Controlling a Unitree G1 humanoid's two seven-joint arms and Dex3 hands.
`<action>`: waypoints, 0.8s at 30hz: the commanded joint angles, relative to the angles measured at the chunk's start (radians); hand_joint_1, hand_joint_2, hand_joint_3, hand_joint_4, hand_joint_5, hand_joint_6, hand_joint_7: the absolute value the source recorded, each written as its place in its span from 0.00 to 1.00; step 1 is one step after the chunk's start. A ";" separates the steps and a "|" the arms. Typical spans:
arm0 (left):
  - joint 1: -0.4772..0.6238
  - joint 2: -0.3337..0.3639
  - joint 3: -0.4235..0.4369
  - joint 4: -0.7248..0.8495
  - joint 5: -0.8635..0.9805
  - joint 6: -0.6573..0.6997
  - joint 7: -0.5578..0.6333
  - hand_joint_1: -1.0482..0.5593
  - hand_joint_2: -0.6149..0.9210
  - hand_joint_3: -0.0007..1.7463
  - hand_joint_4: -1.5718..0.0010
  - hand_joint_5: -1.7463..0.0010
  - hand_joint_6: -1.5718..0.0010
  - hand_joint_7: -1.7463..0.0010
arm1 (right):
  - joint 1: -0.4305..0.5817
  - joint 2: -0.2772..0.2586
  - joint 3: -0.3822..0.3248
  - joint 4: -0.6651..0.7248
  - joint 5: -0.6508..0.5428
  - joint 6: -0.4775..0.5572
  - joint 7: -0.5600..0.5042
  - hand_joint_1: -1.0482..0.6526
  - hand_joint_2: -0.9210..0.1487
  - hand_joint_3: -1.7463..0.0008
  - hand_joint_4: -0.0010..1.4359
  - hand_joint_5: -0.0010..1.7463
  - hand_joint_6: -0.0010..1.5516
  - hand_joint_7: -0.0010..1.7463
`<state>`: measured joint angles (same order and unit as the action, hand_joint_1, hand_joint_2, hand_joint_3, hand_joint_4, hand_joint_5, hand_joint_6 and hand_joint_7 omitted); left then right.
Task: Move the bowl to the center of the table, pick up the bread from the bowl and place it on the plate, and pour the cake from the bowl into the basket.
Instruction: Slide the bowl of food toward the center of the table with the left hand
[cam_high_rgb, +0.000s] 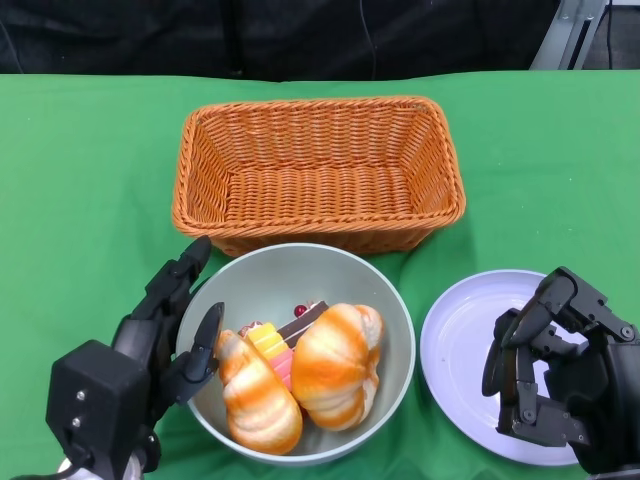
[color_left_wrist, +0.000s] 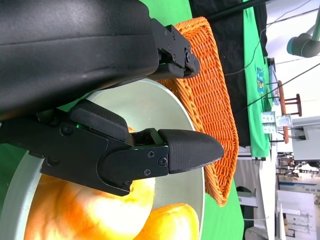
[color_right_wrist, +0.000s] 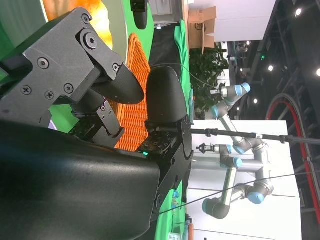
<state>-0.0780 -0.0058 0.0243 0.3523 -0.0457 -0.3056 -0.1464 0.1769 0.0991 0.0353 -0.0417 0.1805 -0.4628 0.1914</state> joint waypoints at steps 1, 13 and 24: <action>0.015 0.010 -0.003 -0.007 0.006 0.014 0.006 0.11 1.00 0.36 0.82 1.00 0.86 1.00 | 0.002 -0.004 -0.005 0.007 0.009 -0.010 0.000 0.54 0.53 0.10 0.68 1.00 0.43 1.00; 0.005 0.067 0.076 0.018 -0.099 -0.038 -0.082 0.12 1.00 0.34 0.83 0.99 0.87 0.99 | 0.003 -0.008 -0.010 0.004 0.008 -0.008 -0.004 0.54 0.53 0.10 0.68 1.00 0.43 1.00; 0.009 0.090 0.150 -0.001 -0.163 -0.097 -0.111 0.12 1.00 0.28 0.76 0.98 0.80 0.98 | 0.004 -0.007 -0.017 0.006 0.025 0.002 0.004 0.54 0.52 0.10 0.68 1.00 0.42 1.00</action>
<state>-0.0709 0.0690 0.1556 0.3591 -0.1895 -0.3735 -0.2463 0.1769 0.0987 0.0238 -0.0362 0.1940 -0.4636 0.1956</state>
